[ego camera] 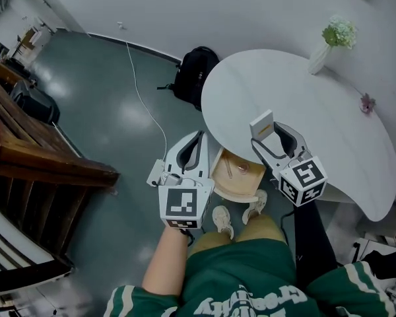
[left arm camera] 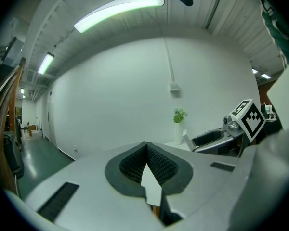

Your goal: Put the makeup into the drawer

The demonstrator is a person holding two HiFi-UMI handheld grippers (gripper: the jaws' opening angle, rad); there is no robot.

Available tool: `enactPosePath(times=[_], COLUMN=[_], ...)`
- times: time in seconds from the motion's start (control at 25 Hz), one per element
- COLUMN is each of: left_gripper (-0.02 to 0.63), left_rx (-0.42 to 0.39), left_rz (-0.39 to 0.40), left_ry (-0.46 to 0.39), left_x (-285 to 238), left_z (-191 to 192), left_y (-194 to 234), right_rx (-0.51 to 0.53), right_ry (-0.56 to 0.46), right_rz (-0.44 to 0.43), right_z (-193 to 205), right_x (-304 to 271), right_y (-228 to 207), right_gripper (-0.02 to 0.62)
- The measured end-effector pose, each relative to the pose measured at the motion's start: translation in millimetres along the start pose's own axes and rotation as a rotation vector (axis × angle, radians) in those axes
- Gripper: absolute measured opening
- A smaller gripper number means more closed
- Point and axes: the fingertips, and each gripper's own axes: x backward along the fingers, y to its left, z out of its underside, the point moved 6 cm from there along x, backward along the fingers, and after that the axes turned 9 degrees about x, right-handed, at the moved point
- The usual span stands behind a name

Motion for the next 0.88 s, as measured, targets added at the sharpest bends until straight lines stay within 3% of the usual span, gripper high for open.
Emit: enactPosePath(times=[0.2, 0.4, 0.6, 0.88], left_gripper=[0.000, 0.000, 0.000, 0.000], left_rx=[0.013, 0.038, 0.060, 0.097], left_rz=[-0.009, -0.015, -0.037, -0.079], left_ry=[0.017, 0.029, 0.058, 0.112], left_x=[4, 6, 8, 16], left_z=[21, 36, 57, 88], left_y=[4, 11, 20, 32], right_rx=[0.032, 0.116, 0.192, 0.302], right_ry=[0.164, 0.380, 0.519, 0.706], right_rz=[-0.113, -0.303, -0.523, -0.703], right_z=[41, 102, 157, 231], right_x=[-24, -52, -69, -86], right_y=[21, 55, 93, 119], right_gripper=[0.291, 0.291, 0.291, 0.291])
